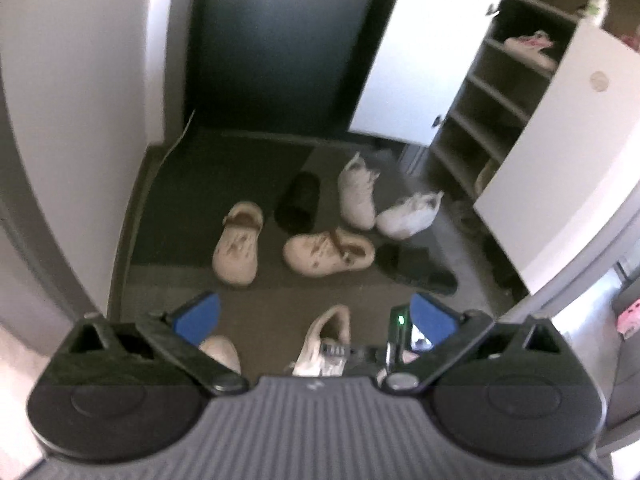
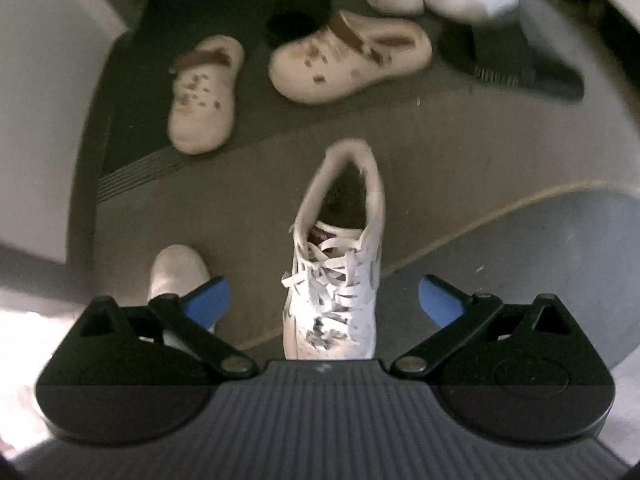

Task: Organize scattered shoes
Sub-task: 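Grasp a white sneaker by its collar with the right tool and lift it, then carry the white sneaker with the right tool toward the other white sneaker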

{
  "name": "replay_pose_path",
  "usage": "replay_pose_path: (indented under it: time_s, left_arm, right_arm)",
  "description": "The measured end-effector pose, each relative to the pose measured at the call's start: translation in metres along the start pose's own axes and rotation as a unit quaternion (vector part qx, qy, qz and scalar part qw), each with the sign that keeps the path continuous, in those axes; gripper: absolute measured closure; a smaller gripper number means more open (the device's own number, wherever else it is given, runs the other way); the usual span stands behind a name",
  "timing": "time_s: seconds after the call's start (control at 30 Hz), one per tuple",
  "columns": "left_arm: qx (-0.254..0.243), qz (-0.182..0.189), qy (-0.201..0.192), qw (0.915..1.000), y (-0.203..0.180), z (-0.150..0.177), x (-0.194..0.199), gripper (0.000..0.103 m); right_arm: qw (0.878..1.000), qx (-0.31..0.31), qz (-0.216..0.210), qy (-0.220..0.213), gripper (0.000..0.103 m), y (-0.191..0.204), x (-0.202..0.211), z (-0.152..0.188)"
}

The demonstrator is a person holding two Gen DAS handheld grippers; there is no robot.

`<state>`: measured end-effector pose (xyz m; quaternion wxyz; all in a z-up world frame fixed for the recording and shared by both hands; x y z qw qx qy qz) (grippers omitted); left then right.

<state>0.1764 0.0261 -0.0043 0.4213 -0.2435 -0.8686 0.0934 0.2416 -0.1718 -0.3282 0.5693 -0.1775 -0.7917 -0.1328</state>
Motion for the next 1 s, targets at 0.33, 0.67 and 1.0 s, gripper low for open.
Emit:
replay_pose_path:
  time_s: [0.33, 0.67, 1.0]
  left_arm:
    - [0.025, 0.019, 0.009, 0.9995, 0.009, -0.016, -0.011, 0.000]
    - [0.023, 0.004, 0.008, 0.9997, 0.007, -0.023, -0.023, 0.000]
    - [0.019, 0.019, -0.025, 0.9993, -0.006, -0.024, 0.000, 0.000]
  right_arm:
    - [0.999, -0.011, 0.022, 0.034, 0.008, 0.047, -0.104, -0.005]
    - [0.983, -0.176, -0.001, 0.061, 0.019, 0.018, -0.119, 0.001]
    - [0.813, -0.557, -0.044, 0.162, 0.022, -0.097, -0.101, 0.089]
Point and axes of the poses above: each gripper's, at about its wrist camera, not at the fingertips, and x roughly against the way its jaws point, y to its left, z to its underside, the point moved 8 cm from there along -x, roughly the way its jaws point, and after that the axes turned 12 degrees about z, right-handed, at the moved point
